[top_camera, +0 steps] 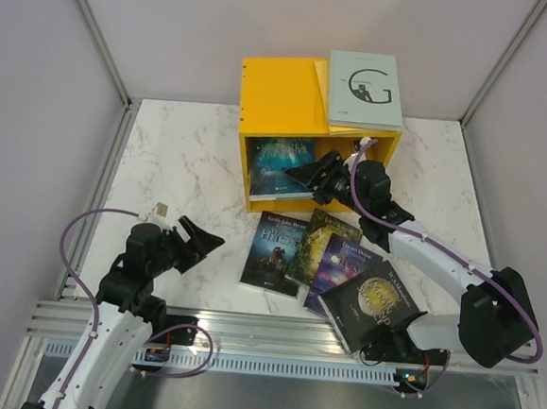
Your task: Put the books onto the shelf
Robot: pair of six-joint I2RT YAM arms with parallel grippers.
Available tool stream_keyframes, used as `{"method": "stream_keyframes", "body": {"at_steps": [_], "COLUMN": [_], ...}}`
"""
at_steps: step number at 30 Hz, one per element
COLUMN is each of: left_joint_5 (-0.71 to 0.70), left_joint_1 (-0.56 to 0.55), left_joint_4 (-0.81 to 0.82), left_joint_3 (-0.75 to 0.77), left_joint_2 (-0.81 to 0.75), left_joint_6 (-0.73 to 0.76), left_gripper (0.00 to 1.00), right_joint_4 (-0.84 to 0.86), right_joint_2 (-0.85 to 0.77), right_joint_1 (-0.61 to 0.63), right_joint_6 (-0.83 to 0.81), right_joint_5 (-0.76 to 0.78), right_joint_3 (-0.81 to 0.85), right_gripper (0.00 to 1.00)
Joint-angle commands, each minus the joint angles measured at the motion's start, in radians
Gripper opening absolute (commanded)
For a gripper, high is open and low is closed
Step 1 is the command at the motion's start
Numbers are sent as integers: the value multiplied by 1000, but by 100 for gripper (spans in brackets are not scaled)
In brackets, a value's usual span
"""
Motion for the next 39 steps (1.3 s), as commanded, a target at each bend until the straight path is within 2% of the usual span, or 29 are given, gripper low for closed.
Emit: {"method": "stream_keyframes", "body": {"at_steps": [1, 8, 30, 35, 39], "left_joint_5": [26, 32, 40, 37, 37], "left_joint_1": [4, 4, 2, 2, 2], "left_joint_4": [53, 67, 67, 67, 68], "left_joint_3": [-14, -25, -33, -34, -36], "left_joint_2": [5, 13, 4, 2, 4], "left_joint_6": [19, 14, 7, 5, 4], "left_gripper": [89, 89, 89, 89, 88], "right_joint_4": [98, 10, -178, -146, -110], "right_joint_2": [19, -22, -172, -180, -178], "right_joint_1": [-12, -18, -23, -20, -18], "right_joint_6": [-2, -26, -66, -45, -23], "right_joint_5": [-27, -35, -78, -95, -107], "right_joint_3": [37, 10, -85, -132, -151], "right_gripper": [64, 69, 69, 68, 60]}}
